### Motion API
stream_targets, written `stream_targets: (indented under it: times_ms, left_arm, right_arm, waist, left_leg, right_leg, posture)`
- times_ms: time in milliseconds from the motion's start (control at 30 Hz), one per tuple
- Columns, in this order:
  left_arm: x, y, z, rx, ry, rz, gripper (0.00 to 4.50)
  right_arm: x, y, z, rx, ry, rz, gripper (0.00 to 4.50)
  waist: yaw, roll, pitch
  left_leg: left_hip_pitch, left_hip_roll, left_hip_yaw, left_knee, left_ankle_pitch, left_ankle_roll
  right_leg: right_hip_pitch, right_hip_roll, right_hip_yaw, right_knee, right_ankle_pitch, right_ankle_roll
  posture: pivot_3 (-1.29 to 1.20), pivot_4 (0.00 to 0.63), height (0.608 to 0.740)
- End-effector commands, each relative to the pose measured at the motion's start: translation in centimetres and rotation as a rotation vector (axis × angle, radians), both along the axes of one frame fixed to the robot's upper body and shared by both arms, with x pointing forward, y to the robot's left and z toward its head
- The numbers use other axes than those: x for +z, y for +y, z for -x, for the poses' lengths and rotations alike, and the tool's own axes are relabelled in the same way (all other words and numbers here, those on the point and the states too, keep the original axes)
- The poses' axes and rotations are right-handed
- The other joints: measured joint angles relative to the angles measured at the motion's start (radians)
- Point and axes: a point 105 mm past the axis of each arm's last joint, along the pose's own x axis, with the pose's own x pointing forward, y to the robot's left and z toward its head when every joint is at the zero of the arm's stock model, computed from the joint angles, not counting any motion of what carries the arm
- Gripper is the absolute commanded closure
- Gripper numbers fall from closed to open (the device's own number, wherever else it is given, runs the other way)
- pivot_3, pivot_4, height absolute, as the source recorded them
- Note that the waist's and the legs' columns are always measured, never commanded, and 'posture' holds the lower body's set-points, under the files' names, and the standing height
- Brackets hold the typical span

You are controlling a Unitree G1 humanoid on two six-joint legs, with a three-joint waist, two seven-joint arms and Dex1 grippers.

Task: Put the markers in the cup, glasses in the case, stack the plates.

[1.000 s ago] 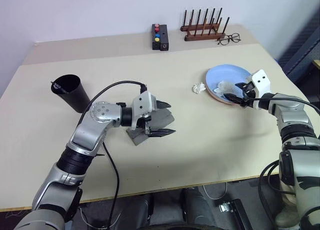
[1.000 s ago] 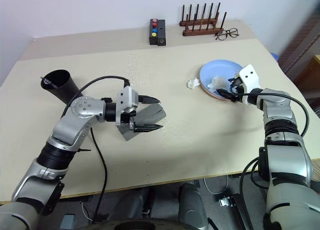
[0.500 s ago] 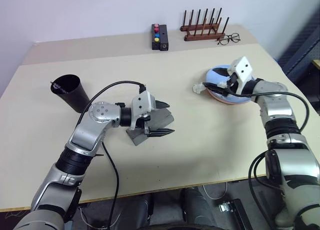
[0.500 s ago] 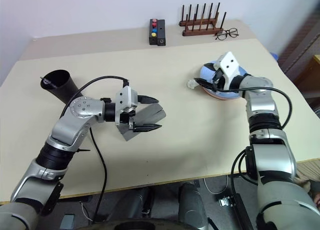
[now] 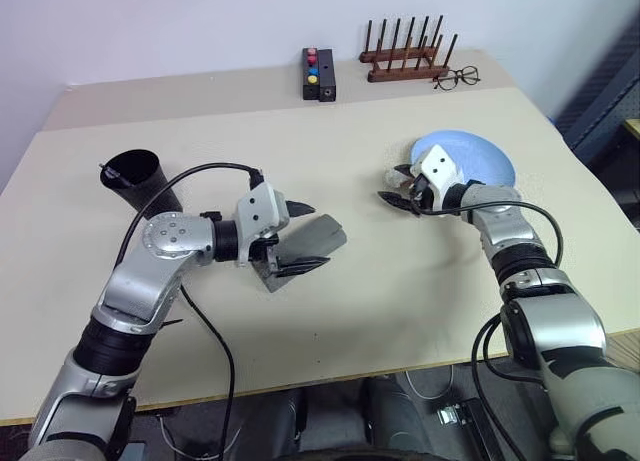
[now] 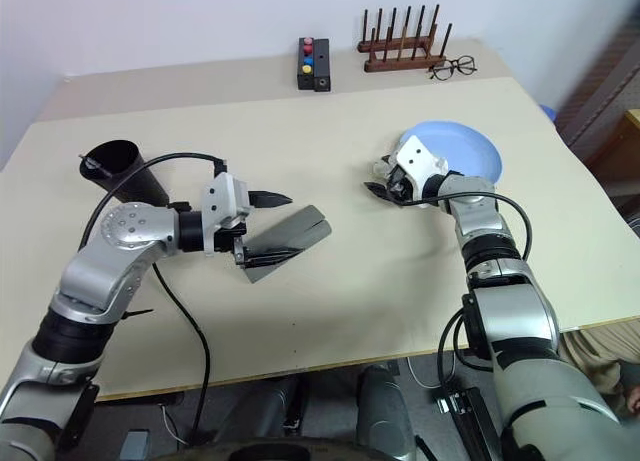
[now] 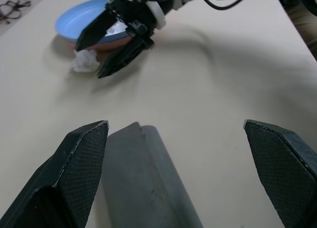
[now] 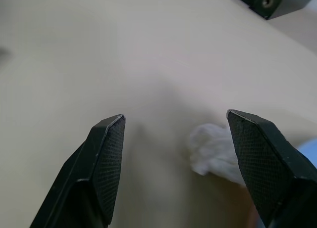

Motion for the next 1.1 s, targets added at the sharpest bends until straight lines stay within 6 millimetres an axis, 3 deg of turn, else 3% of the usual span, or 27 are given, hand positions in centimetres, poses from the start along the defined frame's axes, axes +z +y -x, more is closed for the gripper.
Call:
stream_targets:
  times_ms: [33,267,733,1100]
  left_arm:
    - [1.5,0.4,0.5,0.016,-0.051,0.016,0.00]
    - [1.8,1.0,0.9,0.060,-0.054,0.015,0.00]
    - [2.3,1.8,1.2,0.115,-0.057,0.024,0.00]
    - [2.5,2.0,1.3,0.123,-0.069,0.016,0.00]
  right_arm:
    - [1.6,0.8,-0.7,0.001,-0.058,0.000,1.19]
    - [1.1,1.0,-1.2,-0.042,-0.055,0.018,1.19]
    - [1.8,-0.4,-2.2,-0.162,-0.127,0.069,1.19]
    - [1.3,-1.7,-2.6,-0.246,-0.125,0.121,1.19]
  waist:
    - [0.001,0.000,0.000]
    - [-0.001,0.000,0.000]
    - [-0.001,0.000,0.000]
    - [-0.001,0.000,0.000]
  left_leg:
    - [0.000,0.000,0.000,0.000,0.000,0.000]
    - [0.000,0.000,0.000,0.000,0.000,0.000]
    - [0.000,0.000,0.000,0.000,0.000,0.000]
    - [0.000,0.000,0.000,0.000,0.000,0.000]
  right_leg:
    - [0.000,0.000,0.000,0.000,0.000,0.000]
    - [0.000,0.000,0.000,0.000,0.000,0.000]
    - [0.000,0.000,0.000,0.000,0.000,0.000]
    - [0.000,0.000,0.000,0.000,0.000,0.000]
  posture:
    - [0.00,0.150,0.740]
    - [0.00,0.150,0.740]
    - [0.00,0.150,0.740]
    - [0.00,0.150,0.740]
